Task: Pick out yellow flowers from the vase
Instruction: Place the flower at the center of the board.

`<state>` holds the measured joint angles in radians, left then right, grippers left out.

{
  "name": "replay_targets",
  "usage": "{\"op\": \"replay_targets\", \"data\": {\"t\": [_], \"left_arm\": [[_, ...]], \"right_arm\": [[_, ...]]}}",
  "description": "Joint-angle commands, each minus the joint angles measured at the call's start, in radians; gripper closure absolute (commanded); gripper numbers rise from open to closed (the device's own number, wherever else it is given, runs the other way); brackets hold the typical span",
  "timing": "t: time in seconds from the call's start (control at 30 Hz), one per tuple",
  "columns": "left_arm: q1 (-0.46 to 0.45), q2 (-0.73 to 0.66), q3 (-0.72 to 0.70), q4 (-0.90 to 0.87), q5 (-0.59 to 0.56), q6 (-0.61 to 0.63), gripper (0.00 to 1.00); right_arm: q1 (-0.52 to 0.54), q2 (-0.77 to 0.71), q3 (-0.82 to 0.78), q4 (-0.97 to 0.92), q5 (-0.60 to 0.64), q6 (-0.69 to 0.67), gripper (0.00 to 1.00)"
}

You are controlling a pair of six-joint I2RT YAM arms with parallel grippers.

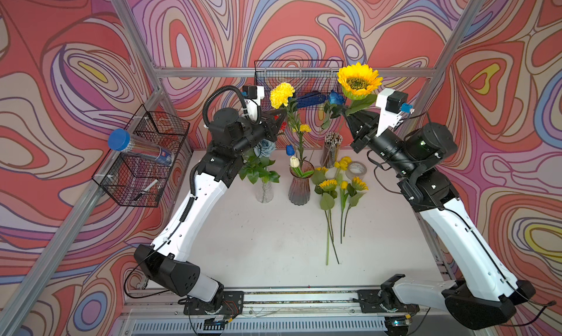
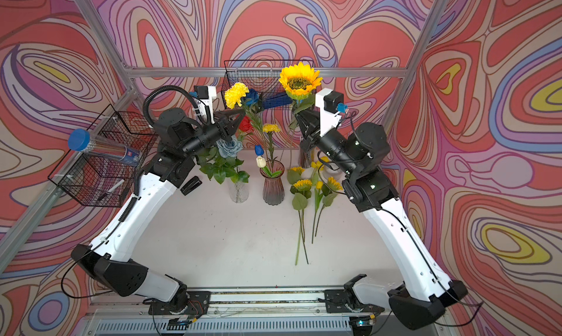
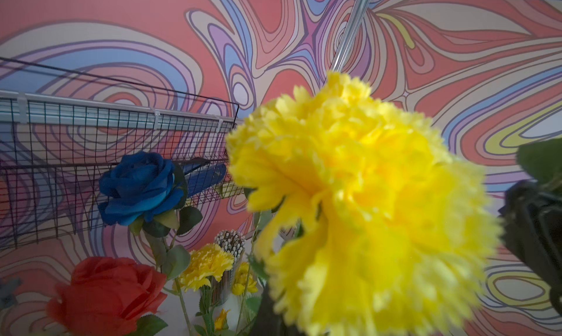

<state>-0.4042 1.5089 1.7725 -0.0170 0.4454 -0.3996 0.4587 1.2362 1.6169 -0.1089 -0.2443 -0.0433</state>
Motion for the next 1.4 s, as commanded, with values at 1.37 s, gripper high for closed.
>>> {"op": "replay_targets", "data": {"t": [1.37], "left_arm": [[0.011,-0.217,0.040,-0.145,0.214,-0.246,1.00]], "right_arm": [[-0.448,0.652,-0.188,-0.455,-0.243,0.304,1.00]]}}
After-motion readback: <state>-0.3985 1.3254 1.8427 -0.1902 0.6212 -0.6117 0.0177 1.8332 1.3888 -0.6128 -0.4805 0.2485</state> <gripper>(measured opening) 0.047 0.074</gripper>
